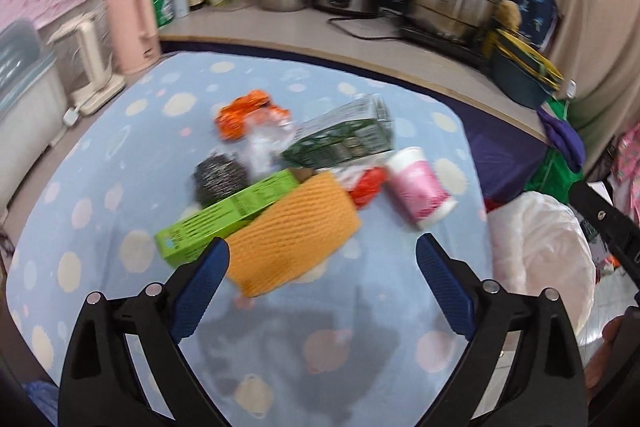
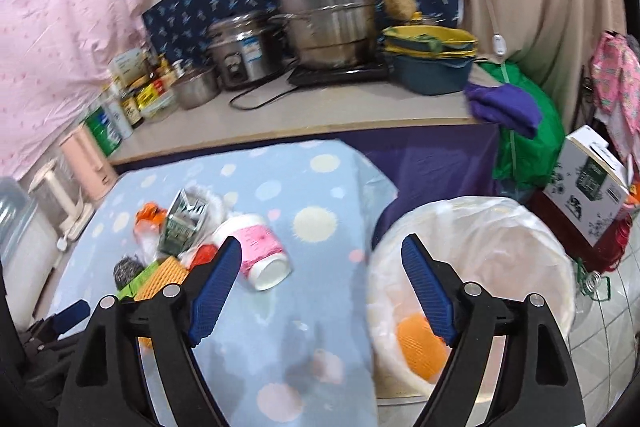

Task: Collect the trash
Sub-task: 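Grasp the pink paper cup with the right gripper while the left gripper grasps another orange mesh sleeve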

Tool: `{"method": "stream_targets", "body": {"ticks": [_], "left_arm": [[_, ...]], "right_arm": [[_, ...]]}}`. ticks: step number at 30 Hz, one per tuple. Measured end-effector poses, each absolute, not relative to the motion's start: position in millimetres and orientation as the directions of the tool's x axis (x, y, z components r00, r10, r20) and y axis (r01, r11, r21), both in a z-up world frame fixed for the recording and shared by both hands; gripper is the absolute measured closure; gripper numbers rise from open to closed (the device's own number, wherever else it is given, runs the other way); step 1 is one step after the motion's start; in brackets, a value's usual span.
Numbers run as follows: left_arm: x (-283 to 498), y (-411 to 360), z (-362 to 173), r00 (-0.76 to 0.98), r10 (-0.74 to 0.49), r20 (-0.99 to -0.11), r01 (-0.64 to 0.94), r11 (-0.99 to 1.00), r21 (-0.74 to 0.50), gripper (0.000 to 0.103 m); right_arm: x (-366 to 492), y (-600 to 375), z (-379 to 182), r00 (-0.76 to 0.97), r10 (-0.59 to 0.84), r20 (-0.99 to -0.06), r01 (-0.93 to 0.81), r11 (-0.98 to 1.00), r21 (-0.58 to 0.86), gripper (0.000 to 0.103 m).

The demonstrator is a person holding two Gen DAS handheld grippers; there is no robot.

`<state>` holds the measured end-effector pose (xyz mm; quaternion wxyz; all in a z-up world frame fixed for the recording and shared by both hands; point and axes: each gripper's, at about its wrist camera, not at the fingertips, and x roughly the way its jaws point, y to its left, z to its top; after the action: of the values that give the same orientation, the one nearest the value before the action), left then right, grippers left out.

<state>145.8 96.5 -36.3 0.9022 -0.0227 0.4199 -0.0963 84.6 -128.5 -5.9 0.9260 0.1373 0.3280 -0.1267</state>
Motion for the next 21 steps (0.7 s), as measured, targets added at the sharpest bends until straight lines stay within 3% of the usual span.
{"method": "stream_targets", "body": {"ticks": [13,21], "left_arm": [[160.7,144.4,-80.2,0.558,-0.173,-0.812,0.066,0.984,-0.164,0.012],[179.0,153.6,-105.9,0.505,-0.210,-0.837,0.043,0.975,-0.219,0.012]], "right_arm": [[164.0,-93.7,-82.1,0.676,-0.066,-0.733,0.206,0.973,0.103,0.019],[196.0,-106.8,-107.3,0.654,-0.025,-0.756,0.192,0.972,0.135,0.019]]}}
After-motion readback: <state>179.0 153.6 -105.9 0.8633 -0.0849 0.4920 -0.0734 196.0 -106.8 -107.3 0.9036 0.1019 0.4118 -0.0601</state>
